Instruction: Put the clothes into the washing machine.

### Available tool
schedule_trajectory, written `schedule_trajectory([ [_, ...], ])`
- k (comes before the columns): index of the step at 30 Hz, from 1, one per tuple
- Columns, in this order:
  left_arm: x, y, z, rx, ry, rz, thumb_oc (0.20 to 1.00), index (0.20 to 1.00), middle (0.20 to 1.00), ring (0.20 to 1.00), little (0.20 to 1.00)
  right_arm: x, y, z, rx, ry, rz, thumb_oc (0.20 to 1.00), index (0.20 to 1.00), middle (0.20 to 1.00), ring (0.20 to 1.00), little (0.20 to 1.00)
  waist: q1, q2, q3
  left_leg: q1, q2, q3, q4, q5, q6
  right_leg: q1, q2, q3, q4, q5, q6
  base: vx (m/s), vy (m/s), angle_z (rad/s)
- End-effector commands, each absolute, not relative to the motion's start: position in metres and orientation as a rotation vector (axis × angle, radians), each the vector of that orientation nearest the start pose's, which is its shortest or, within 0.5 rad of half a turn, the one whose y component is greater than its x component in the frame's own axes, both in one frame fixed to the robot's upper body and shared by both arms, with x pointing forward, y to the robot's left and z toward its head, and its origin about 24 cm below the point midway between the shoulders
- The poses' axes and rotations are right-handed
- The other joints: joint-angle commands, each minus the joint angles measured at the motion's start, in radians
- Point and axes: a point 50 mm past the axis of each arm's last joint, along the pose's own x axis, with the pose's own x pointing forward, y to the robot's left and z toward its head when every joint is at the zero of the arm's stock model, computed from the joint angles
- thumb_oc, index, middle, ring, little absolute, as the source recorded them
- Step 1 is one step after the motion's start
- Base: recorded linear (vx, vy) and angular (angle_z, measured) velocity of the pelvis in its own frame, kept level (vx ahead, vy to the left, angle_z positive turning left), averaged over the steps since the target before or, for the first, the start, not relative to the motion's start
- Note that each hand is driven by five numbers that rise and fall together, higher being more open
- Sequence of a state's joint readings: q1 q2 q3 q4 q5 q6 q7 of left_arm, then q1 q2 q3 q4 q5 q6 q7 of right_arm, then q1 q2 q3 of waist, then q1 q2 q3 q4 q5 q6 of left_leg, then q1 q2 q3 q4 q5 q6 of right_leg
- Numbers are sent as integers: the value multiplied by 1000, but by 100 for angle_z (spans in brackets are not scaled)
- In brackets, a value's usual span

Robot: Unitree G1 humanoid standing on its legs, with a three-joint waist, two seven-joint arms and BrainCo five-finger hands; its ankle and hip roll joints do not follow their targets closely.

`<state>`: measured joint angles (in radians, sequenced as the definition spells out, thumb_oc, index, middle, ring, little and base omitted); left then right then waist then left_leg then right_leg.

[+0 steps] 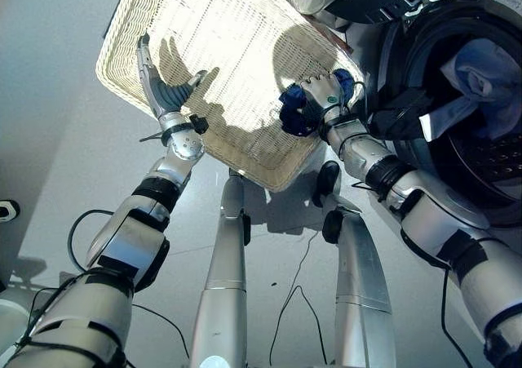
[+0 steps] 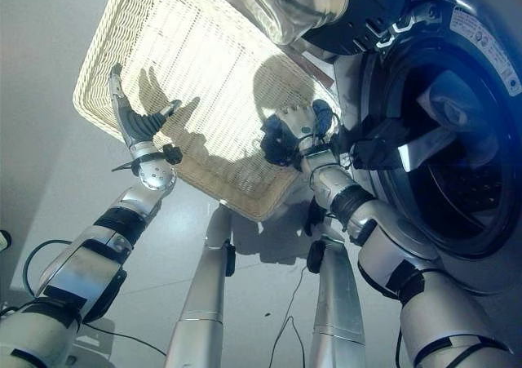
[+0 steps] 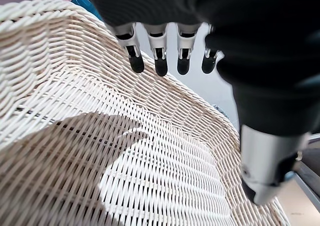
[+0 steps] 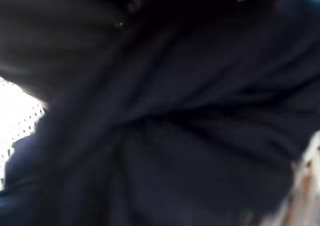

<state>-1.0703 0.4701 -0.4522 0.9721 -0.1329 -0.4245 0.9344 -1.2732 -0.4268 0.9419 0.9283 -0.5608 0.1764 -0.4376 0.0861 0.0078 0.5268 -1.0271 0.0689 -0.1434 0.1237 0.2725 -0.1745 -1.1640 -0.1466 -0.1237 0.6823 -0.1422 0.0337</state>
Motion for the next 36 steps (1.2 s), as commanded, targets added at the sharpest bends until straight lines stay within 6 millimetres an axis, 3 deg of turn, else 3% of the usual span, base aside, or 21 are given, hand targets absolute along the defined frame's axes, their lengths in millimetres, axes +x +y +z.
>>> schedule_trajectory([
  [1, 389, 193, 243, 249, -742, 726, 1000, 1000, 1000, 1000, 1000, 416, -135, 213, -1738, -505, -221, 200, 200, 200, 200, 200, -34, 17, -7, 2, -125, 104, 133, -136, 95, 94, 90, -43, -331, 244, 82, 0, 0, 0],
  [6, 389, 193, 243, 242, -744, 727, 1000, 1000, 1000, 1000, 1000, 415, -137, 216, -1706, -533, -230, 200, 200, 200, 200, 200, -36, 19, -7, 0, -125, 104, 134, -134, 97, 91, 89, -40, -329, 247, 82, 0, 0, 0],
  [8, 389, 191, 242, 241, -744, 726, 1000, 1000, 1000, 1000, 1000, 414, -136, 218, -1598, -542, -236, 200, 200, 200, 200, 200, -38, 19, -7, 0, -126, 102, 133, -133, 98, 92, 89, -40, -330, 248, 81, 0, 0, 0],
  [10, 388, 192, 241, 238, -742, 728, 1000, 1000, 1000, 1000, 1000, 412, -135, 221, -1369, -515, -223, 200, 200, 200, 200, 200, -41, 19, -7, -1, -126, 103, 136, -132, 96, 89, 91, -38, -327, 248, 78, 0, 0, 0],
  [13, 385, 196, 237, 239, -744, 728, 1000, 1000, 1000, 1000, 1000, 405, -125, 227, -910, -508, -137, 200, 200, 200, 200, 200, -44, 17, -7, -2, -125, 102, 137, -133, 92, 85, 93, -31, -325, 247, 77, 0, 0, 0],
  [14, 383, 198, 235, 242, -745, 730, 1000, 1000, 1000, 1000, 1000, 399, -122, 231, -686, -515, -94, 200, 200, 200, 200, 200, -47, 14, -7, -3, -125, 102, 138, -134, 91, 83, 94, -31, -324, 246, 76, 0, 0, 0],
  [15, 383, 199, 234, 244, -745, 731, 1000, 1000, 1000, 1000, 1000, 398, -122, 230, -636, -513, -80, 200, 200, 200, 200, 200, -47, 12, -7, -3, -125, 102, 139, -135, 91, 83, 95, -30, -323, 245, 76, 0, 0, 0],
  [16, 380, 203, 231, 249, -743, 739, 1000, 1000, 1000, 1000, 1000, 390, -120, 233, -351, -521, -6, 200, 200, 200, 200, 200, -54, 5, -7, -3, -124, 102, 142, -139, 90, 81, 99, -28, -319, 240, 75, 0, 0, 0],
  [18, 378, 207, 229, 251, -741, 751, 1000, 1000, 1000, 1000, 1000, 380, -121, 235, -36, -535, 116, 200, 200, 200, 200, 200, -65, -4, -7, -5, -118, 107, 144, -144, 88, 77, 104, -26, -315, 236, 75, 5, 36, -1],
  [21, 377, 210, 229, 252, -734, 765, 1000, 1000, 1000, 1000, 1000, 371, -127, 235, 212, -556, 229, 200, 200, 200, 200, 200, -79, -15, -7, 1, -109, 117, 142, -146, 88, 77, 103, -23, -310, 235, 76, -2, 43, -2],
  [30, 372, 219, 223, 262, -734, 772, 1000, 1000, 1000, 1000, 1000, 355, -164, 246, 584, -695, 310, 200, 200, 200, 200, 200, -99, -27, -7, 14, -93, 124, 138, -156, 84, 83, 99, -12, -308, 235, 84, -4, 7, -2],
  [36, 372, 228, 225, 276, -736, 766, 1000, 1000, 1000, 1000, 1000, 359, -205, 243, 804, -747, 218, 200, 200, 200, 200, 200, -104, -27, -7, 28, -88, 126, 127, -165, 80, 98, 96, -9, -320, 233, 90, -3, -1, -2],
])
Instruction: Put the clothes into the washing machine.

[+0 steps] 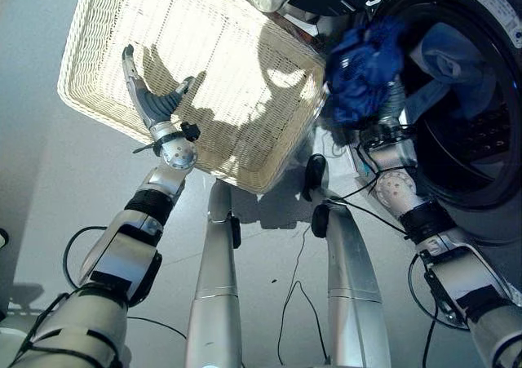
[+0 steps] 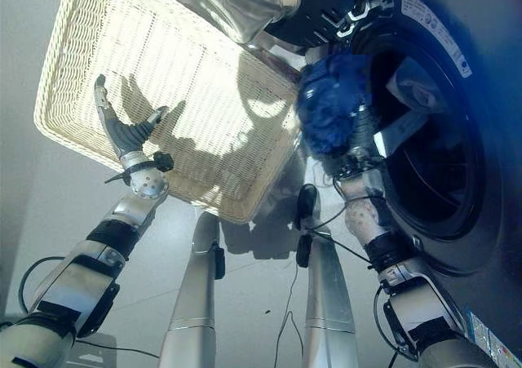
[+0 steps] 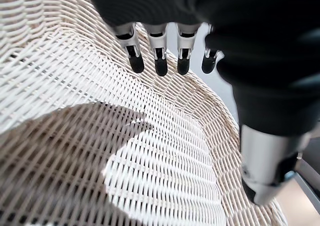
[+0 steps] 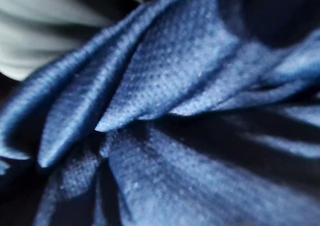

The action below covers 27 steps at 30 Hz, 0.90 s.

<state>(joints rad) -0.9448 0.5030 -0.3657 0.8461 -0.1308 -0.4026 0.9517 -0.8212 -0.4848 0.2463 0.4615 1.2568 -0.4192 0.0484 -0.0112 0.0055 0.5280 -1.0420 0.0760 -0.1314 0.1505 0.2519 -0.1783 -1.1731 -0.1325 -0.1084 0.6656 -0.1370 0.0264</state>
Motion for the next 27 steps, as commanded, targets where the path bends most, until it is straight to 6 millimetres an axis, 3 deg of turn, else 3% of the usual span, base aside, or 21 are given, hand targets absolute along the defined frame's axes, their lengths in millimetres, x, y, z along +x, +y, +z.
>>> schedule_trajectory([
  [1, 372, 230, 225, 281, -737, 763, 1000, 1000, 1000, 1000, 1000, 361, -219, 239, 874, -751, 179, 200, 200, 200, 200, 200, -8, -24, -8, 45, -93, 114, 99, -147, 82, 110, 79, -24, -306, 227, 98, -9, -11, -4],
  [7, 372, 235, 225, 291, -740, 754, 1000, 1000, 1000, 1000, 1000, 371, -273, 208, 1108, -691, -45, 200, 200, 200, 200, 200, -10, -18, -8, 47, -91, 115, 101, -158, 77, 113, 77, -21, -315, 232, 102, 0, 0, 0],
  [15, 375, 230, 225, 289, -742, 723, 1000, 1000, 1000, 1000, 1000, 381, -306, 178, 1060, -375, -389, 200, 200, 200, 200, 200, 4, -2, -8, 46, -90, 114, 99, -155, 77, 117, 78, -21, -332, 241, 96, 4, -11, -2],
  [20, 376, 223, 224, 296, -751, 705, 1000, 1000, 1000, 1000, 1000, 380, -321, 183, 1057, -297, -548, 200, 200, 200, 200, 200, 14, 10, -8, 40, -91, 111, 103, -151, 76, 115, 78, -23, -335, 244, 91, -1, -1, -3],
  [23, 373, 224, 217, 316, -756, 695, 1000, 1000, 1000, 1000, 1000, 365, -354, 215, 1068, -418, -731, 200, 200, 200, 200, 200, 19, 11, -8, 42, -88, 105, 117, -162, 73, 121, 78, -20, -330, 240, 92, 0, -15, 0],
  [24, 367, 226, 211, 332, -764, 696, 1000, 1000, 1000, 1000, 1000, 342, -380, 248, 1044, -620, -881, 200, 200, 200, 200, 200, 22, 0, -8, 43, -85, 98, 119, -172, 75, 130, 81, -19, -337, 241, 95, -6, -43, 1],
  [27, 361, 236, 207, 347, -771, 709, 1000, 1000, 1000, 1000, 1000, 312, -389, 292, 932, -872, -1033, 200, 200, 200, 200, 200, 16, -21, -8, 48, -80, 94, 111, -174, 78, 143, 86, -21, -347, 247, 100, -4, -16, 0],
])
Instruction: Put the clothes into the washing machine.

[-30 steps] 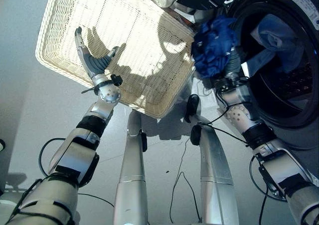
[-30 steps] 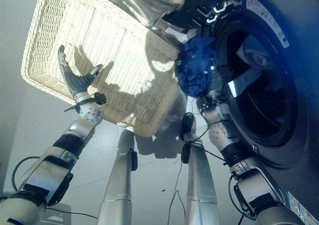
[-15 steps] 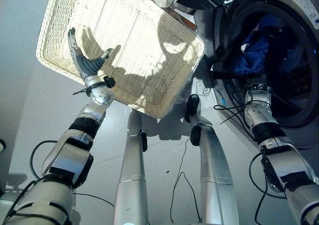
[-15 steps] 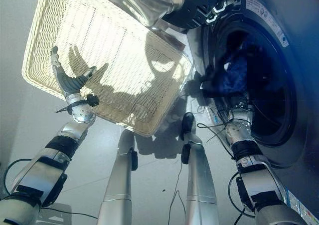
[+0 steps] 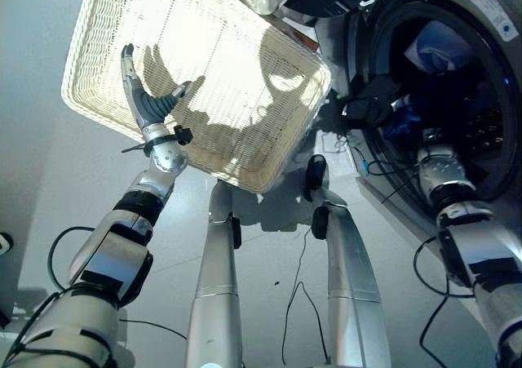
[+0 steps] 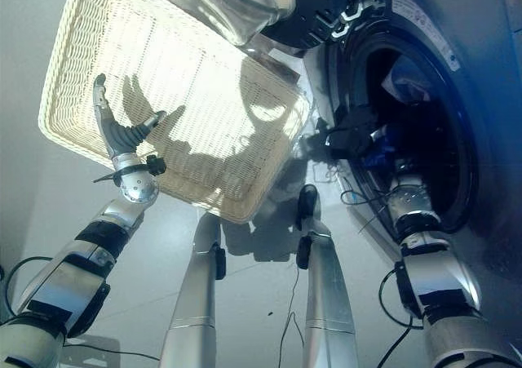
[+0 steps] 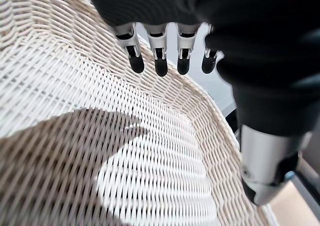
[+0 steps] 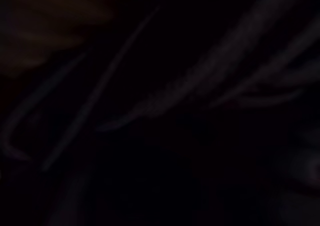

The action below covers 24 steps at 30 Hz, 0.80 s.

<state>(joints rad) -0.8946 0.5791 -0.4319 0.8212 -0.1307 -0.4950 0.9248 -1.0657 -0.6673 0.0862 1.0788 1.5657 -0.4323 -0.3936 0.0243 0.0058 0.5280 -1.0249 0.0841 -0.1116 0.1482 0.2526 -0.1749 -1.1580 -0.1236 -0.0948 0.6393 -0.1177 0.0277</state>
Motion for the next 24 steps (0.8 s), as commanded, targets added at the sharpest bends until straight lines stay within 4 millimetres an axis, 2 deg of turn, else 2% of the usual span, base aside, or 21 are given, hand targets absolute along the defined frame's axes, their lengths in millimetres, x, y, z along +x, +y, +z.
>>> schedule_trajectory([
  [1, 360, 239, 209, 351, -770, 712, 1000, 1000, 1000, 1000, 1000, 304, -390, 304, 898, -926, -1072, 200, 200, 200, 200, 200, -22, -29, -8, 35, -87, 72, 111, -176, 76, 133, 80, -34, -326, 231, 99, -28, -25, -6],
  [2, 359, 244, 211, 358, -770, 716, 1000, 1000, 1000, 1000, 1000, 294, -394, 316, 856, -976, -1105, 200, 200, 200, 200, 200, -24, -37, -8, 39, -85, 70, 106, -175, 77, 139, 82, -34, -330, 232, 100, -22, -20, -7],
  [4, 357, 251, 213, 361, -768, 723, 1000, 1000, 1000, 1000, 1000, 281, -402, 327, 810, -1027, -1148, 200, 200, 200, 200, 200, -29, -46, -8, 41, -84, 67, 106, -176, 78, 144, 85, -33, -332, 233, 100, -16, -10, -6],
  [7, 355, 263, 216, 372, -759, 735, 1000, 1000, 1000, 1000, 1000, 260, -422, 329, 758, -1079, -1204, 200, 200, 200, 200, 200, -36, -63, -8, 50, -82, 63, 113, -181, 81, 157, 89, -32, -326, 227, 98, -4, 1, -1],
  [8, 354, 265, 216, 374, -758, 736, 1000, 1000, 1000, 1000, 1000, 258, -425, 328, 743, -1076, -1214, 247, 247, 247, 247, 247, -36, -64, -8, 52, -82, 62, 114, -181, 82, 159, 89, -32, -325, 226, 98, 0, 0, 0],
  [9, 354, 266, 217, 375, -757, 735, 1000, 1000, 1000, 1000, 1000, 257, -427, 327, 732, -1069, -1218, 479, 479, 479, 479, 479, -36, -65, -8, 52, -83, 62, 115, -182, 83, 160, 89, -33, -324, 226, 98, 0, 0, 0],
  [10, 355, 267, 219, 375, -757, 732, 1000, 1000, 1000, 1000, 1000, 259, -429, 324, 658, -1027, -1225, 1000, 1000, 1000, 1000, 1000, -33, -66, -8, 53, -86, 60, 116, -182, 85, 162, 87, -34, -325, 225, 99, 0, 0, 0],
  [11, 357, 265, 224, 376, -766, 726, 1000, 1000, 1000, 1000, 1000, 264, -426, 327, 603, -997, -1211, 1000, 1000, 1000, 1000, 1000, -30, -64, -8, 43, -91, 57, 112, -170, 88, 152, 83, -37, -330, 236, 98, 0, 0, 0],
  [13, 360, 260, 226, 380, -766, 708, 1000, 1000, 1000, 1000, 1000, 277, -419, 326, 444, -899, -1201, 1000, 1000, 1000, 1000, 1000, -21, -56, -8, 50, -97, 54, 113, -179, 90, 156, 78, -41, -326, 225, 100, 0, 0, 0],
  [17, 364, 251, 235, 374, -774, 692, 1000, 1000, 1000, 1000, 1000, 301, -400, 324, 234, -766, -1144, 1000, 1000, 1000, 1000, 1000, -11, -41, -8, 43, -110, 47, 114, -177, 95, 146, 71, -46, -326, 226, 99, 0, 0, 0],
  [19, 368, 243, 241, 367, -786, 680, 1000, 1000, 1000, 1000, 1000, 322, -380, 322, 16, -671, -1095, 1000, 1000, 1000, 1000, 1000, -2, -29, -8, 35, -117, 47, 117, -177, 98, 135, 66, -52, -319, 222, 97, 0, 0, 0],
  [20, 368, 242, 241, 365, -787, 679, 1000, 1000, 1000, 1000, 1000, 325, -376, 321, -20, -657, -1086, 1000, 1000, 1000, 1000, 1000, -2, -27, -8, 33, -118, 47, 117, -177, 99, 133, 65, -53, -319, 221, 98, 0, 0, 0],
  [22, 371, 237, 247, 354, -798, 672, 1000, 1000, 1000, 1000, 1000, 345, -352, 321, -286, -569, -1027, 1000, 1000, 1000, 1000, 1000, 4, -17, -8, 26, -122, 50, 119, -174, 101, 125, 61, -57, -317, 220, 97, 0, 0, 0],
  [24, 373, 232, 250, 350, -804, 666, 1000, 1000, 1000, 1000, 1000, 354, -342, 319, -417, -520, -984, 1000, 1000, 1000, 1000, 1000, 7, -10, -8, 21, -124, 51, 119, -173, 103, 120, 59, -61, -313, 216, 97, 0, 0, 0],
])
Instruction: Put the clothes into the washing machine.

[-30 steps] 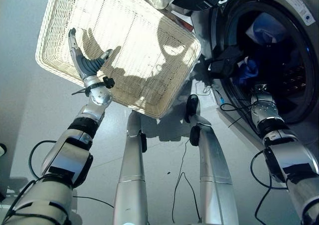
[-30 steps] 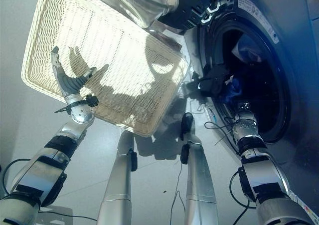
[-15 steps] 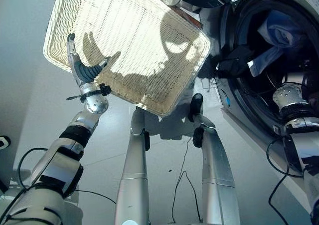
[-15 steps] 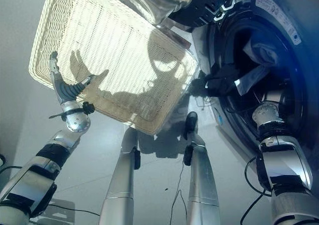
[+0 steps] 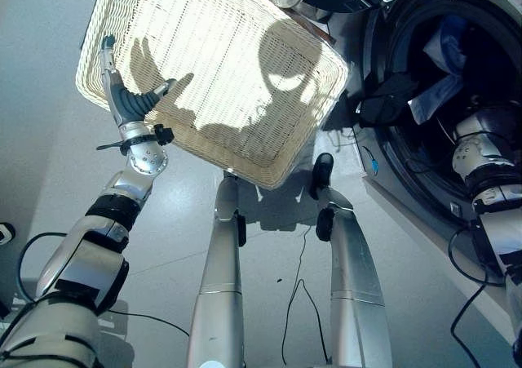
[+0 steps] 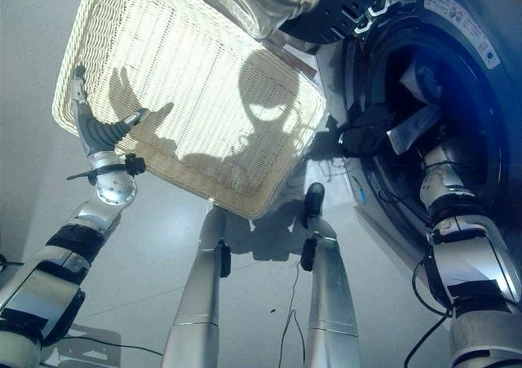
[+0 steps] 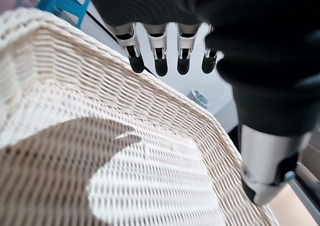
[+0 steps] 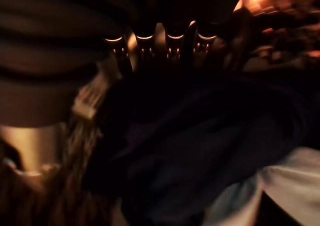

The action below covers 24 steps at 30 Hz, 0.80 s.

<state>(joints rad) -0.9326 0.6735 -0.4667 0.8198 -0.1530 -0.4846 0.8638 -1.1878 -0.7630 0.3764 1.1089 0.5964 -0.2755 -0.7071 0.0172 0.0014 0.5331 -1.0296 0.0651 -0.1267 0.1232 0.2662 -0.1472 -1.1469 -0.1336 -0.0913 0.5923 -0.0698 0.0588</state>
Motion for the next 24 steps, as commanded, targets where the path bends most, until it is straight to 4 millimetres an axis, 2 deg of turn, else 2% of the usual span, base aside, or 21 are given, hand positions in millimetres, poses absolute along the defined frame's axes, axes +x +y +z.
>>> schedule_trajectory([
  [1, 373, 232, 250, 350, -804, 666, 1000, 1000, 1000, 1000, 1000, 354, -342, 319, -417, -520, -984, 1000, 1000, 1000, 1000, 1000, 14, -6, -13, 26, -105, 66, 144, -187, 75, 109, 69, -64, -266, 168, 66, 0, 0, 0],
  [2, 373, 230, 251, 349, -808, 662, 1000, 1000, 1000, 1000, 1000, 358, -338, 316, -462, -506, -966, 1000, 1000, 1000, 1000, 1000, 16, -4, -13, 23, -104, 68, 144, -186, 75, 107, 68, -65, -265, 167, 66, 0, 0, 0],
  [4, 374, 228, 254, 339, -820, 663, 1000, 1000, 1000, 1000, 1000, 372, -317, 309, -640, -453, -862, 1000, 1000, 1000, 1000, 1000, 18, 4, -13, 13, -104, 73, 146, -184, 75, 96, 67, -67, -259, 163, 65, -11, 0, 2],
  [8, 374, 224, 257, 328, -833, 669, 1000, 1000, 1000, 1000, 1000, 386, -294, 289, -869, -388, -732, 1000, 1000, 1000, 1000, 1000, 14, 8, -13, 6, -103, 82, 143, -184, 76, 81, 70, -66, -250, 156, 63, -11, 13, 9],
  [12, 375, 221, 260, 322, -842, 671, 1000, 1000, 1000, 1000, 1000, 392, -286, 276, -995, -348, -662, 1000, 1000, 1000, 1000, 1000, 11, 8, -13, 3, -101, 88, 137, -182, 76, 76, 74, -65, -251, 156, 64, -10, -1, 5],
  [24, 375, 219, 259, 314, -853, 674, 1000, 1000, 1000, 1000, 1000, 396, -283, 231, -1289, -222, -478, 1000, 1000, 1000, 1000, 1000, 5, 8, -13, -5, -96, 96, 130, -172, 71, 64, 81, -63, -252, 158, 64, 0, 0, 0],
])
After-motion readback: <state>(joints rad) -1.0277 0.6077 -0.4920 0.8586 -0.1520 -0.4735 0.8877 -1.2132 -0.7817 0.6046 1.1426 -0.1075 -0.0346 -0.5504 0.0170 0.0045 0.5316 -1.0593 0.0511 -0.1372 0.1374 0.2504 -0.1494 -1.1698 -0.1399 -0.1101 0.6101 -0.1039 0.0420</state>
